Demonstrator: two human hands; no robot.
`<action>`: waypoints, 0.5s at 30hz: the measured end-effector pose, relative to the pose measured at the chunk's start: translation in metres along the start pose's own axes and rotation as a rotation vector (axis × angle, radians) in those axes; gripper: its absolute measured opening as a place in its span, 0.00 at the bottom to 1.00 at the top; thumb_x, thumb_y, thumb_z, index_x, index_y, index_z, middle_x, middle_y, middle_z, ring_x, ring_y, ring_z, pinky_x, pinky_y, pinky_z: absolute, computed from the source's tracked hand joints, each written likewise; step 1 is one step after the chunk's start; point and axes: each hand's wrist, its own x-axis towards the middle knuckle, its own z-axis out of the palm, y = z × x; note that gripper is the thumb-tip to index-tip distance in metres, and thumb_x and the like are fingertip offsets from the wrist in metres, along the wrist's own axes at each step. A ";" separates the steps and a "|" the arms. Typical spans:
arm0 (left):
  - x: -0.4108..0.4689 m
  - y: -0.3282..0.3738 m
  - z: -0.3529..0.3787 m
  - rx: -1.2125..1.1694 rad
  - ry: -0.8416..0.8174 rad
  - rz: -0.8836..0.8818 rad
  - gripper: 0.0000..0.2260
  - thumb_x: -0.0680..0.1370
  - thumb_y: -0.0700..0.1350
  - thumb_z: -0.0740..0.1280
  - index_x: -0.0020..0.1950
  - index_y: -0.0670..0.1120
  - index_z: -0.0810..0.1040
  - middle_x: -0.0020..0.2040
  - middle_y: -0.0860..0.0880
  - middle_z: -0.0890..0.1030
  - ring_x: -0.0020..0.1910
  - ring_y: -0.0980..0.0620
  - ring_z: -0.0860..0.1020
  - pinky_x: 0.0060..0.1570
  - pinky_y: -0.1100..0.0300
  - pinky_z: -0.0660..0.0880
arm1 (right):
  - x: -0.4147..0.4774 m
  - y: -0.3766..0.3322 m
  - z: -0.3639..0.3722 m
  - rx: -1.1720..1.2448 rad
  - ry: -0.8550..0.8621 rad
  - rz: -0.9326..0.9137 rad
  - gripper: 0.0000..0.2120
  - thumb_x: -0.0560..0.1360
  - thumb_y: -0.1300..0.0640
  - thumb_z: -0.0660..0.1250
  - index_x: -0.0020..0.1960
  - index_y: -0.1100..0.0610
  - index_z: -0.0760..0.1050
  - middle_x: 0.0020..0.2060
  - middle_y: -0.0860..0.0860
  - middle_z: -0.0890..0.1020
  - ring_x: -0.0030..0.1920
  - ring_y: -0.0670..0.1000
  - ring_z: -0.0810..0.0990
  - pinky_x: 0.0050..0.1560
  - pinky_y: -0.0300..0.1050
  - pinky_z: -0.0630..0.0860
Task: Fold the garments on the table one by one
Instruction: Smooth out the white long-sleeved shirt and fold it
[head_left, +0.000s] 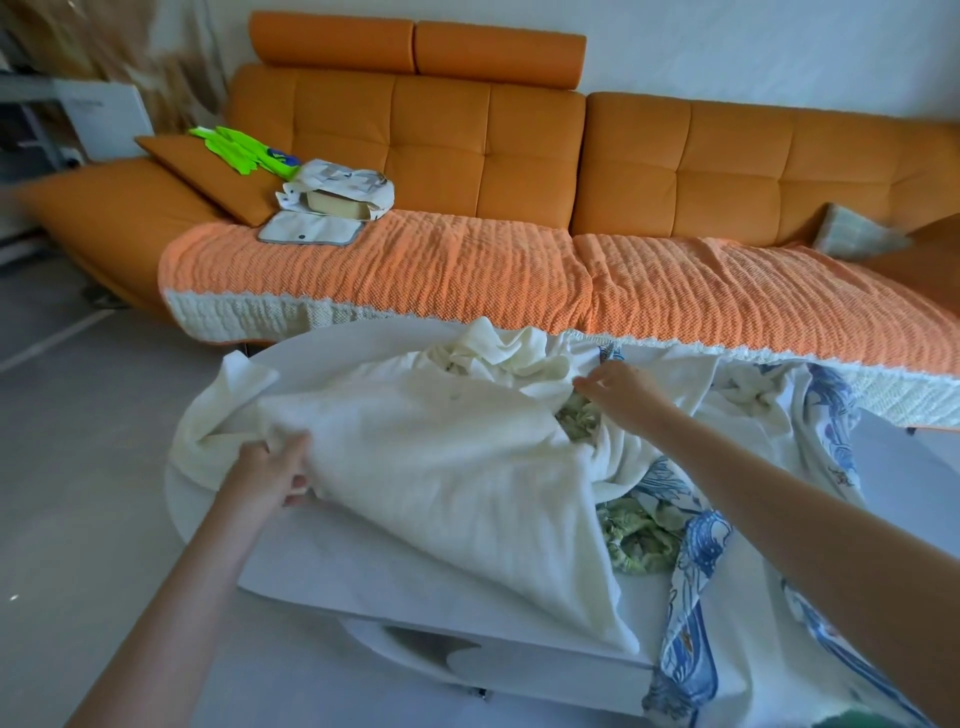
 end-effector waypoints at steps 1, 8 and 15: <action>-0.002 -0.011 0.000 0.138 -0.023 -0.003 0.33 0.68 0.61 0.69 0.60 0.37 0.72 0.52 0.38 0.78 0.46 0.43 0.80 0.45 0.51 0.80 | -0.006 0.006 -0.002 0.016 0.003 -0.007 0.13 0.78 0.49 0.60 0.47 0.58 0.76 0.40 0.53 0.79 0.37 0.52 0.78 0.36 0.40 0.70; -0.032 -0.033 0.012 -0.012 -0.070 0.240 0.50 0.59 0.51 0.77 0.75 0.51 0.53 0.54 0.48 0.80 0.55 0.48 0.79 0.59 0.47 0.73 | -0.082 0.020 0.008 0.048 -0.264 -0.014 0.21 0.74 0.41 0.62 0.50 0.59 0.74 0.40 0.52 0.81 0.33 0.48 0.79 0.35 0.40 0.79; -0.049 -0.021 0.016 -0.074 0.068 0.529 0.35 0.71 0.42 0.74 0.72 0.54 0.59 0.39 0.43 0.79 0.41 0.52 0.78 0.40 0.72 0.72 | -0.120 0.028 0.044 0.279 -0.418 -0.023 0.37 0.67 0.54 0.76 0.69 0.57 0.60 0.48 0.48 0.78 0.47 0.47 0.79 0.52 0.42 0.78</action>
